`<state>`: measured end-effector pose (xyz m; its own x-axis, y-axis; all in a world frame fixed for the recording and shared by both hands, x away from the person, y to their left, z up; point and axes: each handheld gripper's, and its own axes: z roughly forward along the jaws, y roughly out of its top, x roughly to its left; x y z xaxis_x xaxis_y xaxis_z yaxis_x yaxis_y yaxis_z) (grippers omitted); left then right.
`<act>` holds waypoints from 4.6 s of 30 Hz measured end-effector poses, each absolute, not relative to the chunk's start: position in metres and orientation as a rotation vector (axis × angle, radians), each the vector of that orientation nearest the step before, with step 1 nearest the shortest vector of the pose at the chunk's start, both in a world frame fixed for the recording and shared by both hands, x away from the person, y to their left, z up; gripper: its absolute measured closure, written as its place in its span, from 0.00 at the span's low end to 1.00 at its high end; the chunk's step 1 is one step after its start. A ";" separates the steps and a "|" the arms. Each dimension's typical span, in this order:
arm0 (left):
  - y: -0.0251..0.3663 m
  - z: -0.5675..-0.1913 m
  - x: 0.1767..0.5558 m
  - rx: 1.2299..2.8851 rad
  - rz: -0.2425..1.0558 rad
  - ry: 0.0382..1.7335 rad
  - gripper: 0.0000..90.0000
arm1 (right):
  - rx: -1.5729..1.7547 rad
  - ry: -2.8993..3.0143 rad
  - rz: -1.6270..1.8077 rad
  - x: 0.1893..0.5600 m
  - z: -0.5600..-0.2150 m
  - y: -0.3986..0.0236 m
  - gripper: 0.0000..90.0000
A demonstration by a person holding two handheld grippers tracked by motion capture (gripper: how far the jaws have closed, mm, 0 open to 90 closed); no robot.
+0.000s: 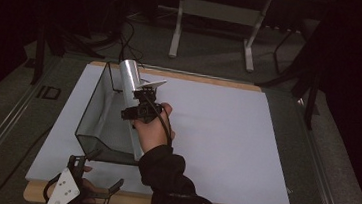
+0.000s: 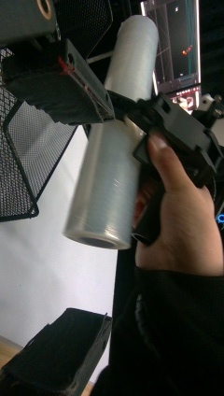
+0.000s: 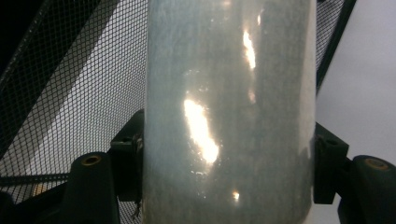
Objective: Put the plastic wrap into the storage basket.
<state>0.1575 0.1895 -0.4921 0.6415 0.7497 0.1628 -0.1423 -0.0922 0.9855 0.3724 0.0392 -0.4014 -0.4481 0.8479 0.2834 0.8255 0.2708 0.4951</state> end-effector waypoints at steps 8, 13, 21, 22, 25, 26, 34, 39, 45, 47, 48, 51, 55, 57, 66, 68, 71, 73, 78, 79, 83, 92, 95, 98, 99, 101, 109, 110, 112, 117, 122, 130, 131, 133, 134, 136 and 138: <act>0.191 -0.491 0.157 1.476 0.805 0.533 0.05 | 1.572 2.479 0.784 0.371 -0.414 0.062 0.36; 0.191 -0.491 0.157 1.478 0.803 0.531 0.05 | 1.565 2.496 0.742 0.372 -0.419 0.073 0.36; 0.193 -0.490 0.157 1.468 0.802 0.525 0.05 | 1.550 2.509 0.694 0.374 -0.426 0.086 0.36; 0.193 -0.490 0.157 1.467 0.801 0.525 0.05 | 1.550 2.509 0.694 0.374 -0.426 0.086 0.36; 0.193 -0.490 0.157 1.467 0.800 0.521 0.05 | 1.564 2.528 0.687 0.377 -0.428 0.085 0.36; 0.193 -0.490 0.157 1.469 0.798 0.520 0.05 | 1.577 2.531 0.676 0.378 -0.428 0.085 0.36; 0.193 -0.490 0.157 1.476 0.793 0.511 0.05 | 1.606 2.573 0.653 0.385 -0.431 0.085 0.35; 0.193 -0.490 0.157 1.474 0.788 0.508 0.05 | 1.593 2.597 0.627 0.386 -0.432 0.086 0.35; 0.193 -0.490 0.157 1.471 0.787 0.506 0.05 | 1.668 2.623 0.611 0.394 -0.436 0.083 0.35; 0.193 -0.490 0.157 1.470 0.785 0.506 0.05 | 1.694 2.618 0.611 0.396 -0.437 0.080 0.35; 0.193 -0.490 0.157 1.472 0.784 0.505 0.05 | 1.704 2.616 0.608 0.396 -0.438 0.079 0.35; 0.193 -0.490 0.157 1.477 0.782 0.501 0.05 | 1.691 2.622 0.604 0.397 -0.438 0.079 0.34; 0.193 -0.491 0.157 1.476 0.781 0.501 0.05 | 1.670 2.590 0.667 0.398 -0.430 0.078 0.29; 0.193 -0.491 0.157 1.476 0.779 0.503 0.05 | 1.664 2.584 0.680 0.397 -0.429 0.078 0.29; 0.192 -0.491 0.157 1.480 0.782 0.501 0.05 | 1.641 2.566 0.707 0.399 -0.430 0.074 0.21; 0.192 -0.491 0.157 1.479 0.783 0.502 0.05 | 1.630 2.550 0.713 0.399 -0.427 0.073 0.20; 0.193 -0.491 0.157 1.477 0.782 0.502 0.05 | 1.624 2.543 0.713 0.400 -0.426 0.071 0.18; 0.192 -0.491 0.157 1.479 0.780 0.502 0.05 | 1.619 2.533 0.710 0.400 -0.425 0.068 0.18; 0.191 -0.491 0.157 1.483 0.780 0.501 0.05 | 1.604 2.535 0.744 0.400 -0.423 0.065 0.17; 0.191 -0.491 0.157 1.482 0.780 0.501 0.05 | 1.590 2.535 0.735 0.399 -0.422 0.065 0.17; 0.191 -0.491 0.157 1.483 0.779 0.504 0.05 | 1.576 2.525 0.746 0.398 -0.422 0.065 0.17; 0.191 -0.491 0.157 1.483 0.780 0.506 0.05 | 1.453 2.543 0.768 0.395 -0.417 0.054 0.16; 0.191 -0.492 0.157 1.486 0.781 0.506 0.05 | 1.441 2.545 0.771 0.395 -0.416 0.049 0.16; 0.190 -0.492 0.157 1.488 0.781 0.506 0.05 | 1.431 2.546 0.809 0.394 -0.415 0.039 0.16; 0.190 -0.492 0.157 1.488 0.783 0.507 0.05 | 1.421 2.544 0.817 0.394 -0.414 0.037 0.16; 0.190 -0.492 0.158 1.491 0.781 0.508 0.05 | 1.416 2.538 0.839 0.393 -0.413 0.032 0.16; 0.189 -0.493 0.158 1.495 0.780 0.512 0.05 | 1.348 2.550 0.918 0.388 -0.411 0.015 0.16; 0.189 -0.493 0.158 1.496 0.779 0.512 0.05 | 1.342 2.558 0.944 0.387 -0.411 0.013 0.16; 0.190 -0.493 0.158 1.494 0.780 0.513 0.05 | 1.310 2.575 0.975 0.386 -0.411 0.008 0.16; 0.189 -0.493 0.158 1.497 0.780 0.515 0.05 | 1.263 2.565 1.028 0.379 -0.407 -0.005 0.16; 0.189 -0.493 0.158 1.494 0.778 0.514 0.05 | 1.220 2.545 1.065 0.372 -0.403 -0.023 0.16; 0.188 -0.493 0.159 1.499 0.775 0.517 0.05 | 1.204 2.502 1.121 0.361 -0.399 -0.056 0.16; 0.188 -0.493 0.159 1.499 0.775 0.517 0.05 | 1.204 2.502 1.121 0.361 -0.399 -0.056 0.16; 0.187 -0.494 0.159 1.501 0.775 0.518 0.05 | 1.205 2.475 1.139 0.358 -0.399 -0.068 0.16; 0.187 -0.494 0.159 1.503 0.776 0.517 0.05 | 1.204 2.471 1.140 0.356 -0.400 -0.072 0.16; 0.188 -0.494 0.159 1.500 0.775 0.518 0.05 | 1.195 2.461 1.138 0.354 -0.402 -0.080 0.16; 0.187 -0.494 0.160 1.499 0.772 0.521 0.05 | 1.203 2.454 1.140 0.352 -0.404 -0.088 0.16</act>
<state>0.1596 0.1872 -0.4940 0.6678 0.7284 0.1535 -0.1305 -0.0885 0.9875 0.3524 -0.0878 -0.4044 -0.6564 0.7370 0.1612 0.5985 0.3787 0.7060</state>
